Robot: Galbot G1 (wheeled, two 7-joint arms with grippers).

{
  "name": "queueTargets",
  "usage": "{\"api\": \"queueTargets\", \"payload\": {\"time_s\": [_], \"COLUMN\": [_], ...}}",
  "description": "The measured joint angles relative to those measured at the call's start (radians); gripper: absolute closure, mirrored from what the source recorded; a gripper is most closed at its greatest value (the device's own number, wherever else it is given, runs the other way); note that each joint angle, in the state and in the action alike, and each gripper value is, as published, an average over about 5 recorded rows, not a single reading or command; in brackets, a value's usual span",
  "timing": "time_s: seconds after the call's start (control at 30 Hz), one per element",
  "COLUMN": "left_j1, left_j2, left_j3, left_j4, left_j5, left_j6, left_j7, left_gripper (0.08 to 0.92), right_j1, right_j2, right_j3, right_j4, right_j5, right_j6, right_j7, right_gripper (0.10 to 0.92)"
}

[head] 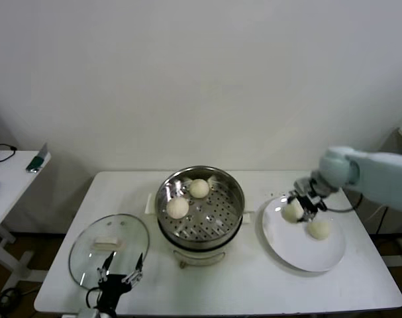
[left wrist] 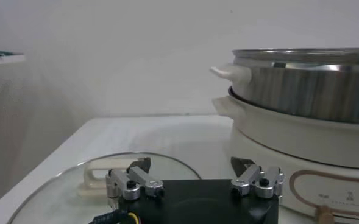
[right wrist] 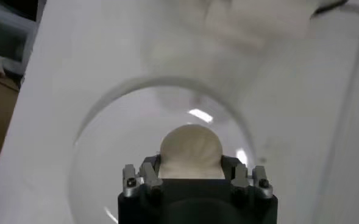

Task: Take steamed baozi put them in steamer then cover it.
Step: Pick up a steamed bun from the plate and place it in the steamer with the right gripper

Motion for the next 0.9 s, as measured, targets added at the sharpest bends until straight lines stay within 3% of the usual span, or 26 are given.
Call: {"api": "queueTargets", "payload": {"time_s": [0.37, 0.9], "left_j1": [0.014, 0.024], "left_j2": [0.004, -0.002], "left_j3": [-0.01, -0.024], "left_j4": [-0.01, -0.014], "left_j5": [-0.002, -0.017], "left_j6": [-0.001, -0.011], "left_j7": [-0.005, -0.014], "left_gripper": [0.177, 0.177], "right_j1": [0.218, 0.049], "right_j2": [0.258, 0.501], "right_j3": [0.042, 0.041], "right_j4": [0.139, 0.192], "right_j5": [0.017, -0.153], "right_j6": [0.166, 0.169], "right_j7": [-0.036, 0.026], "right_gripper": [0.355, 0.355]}}
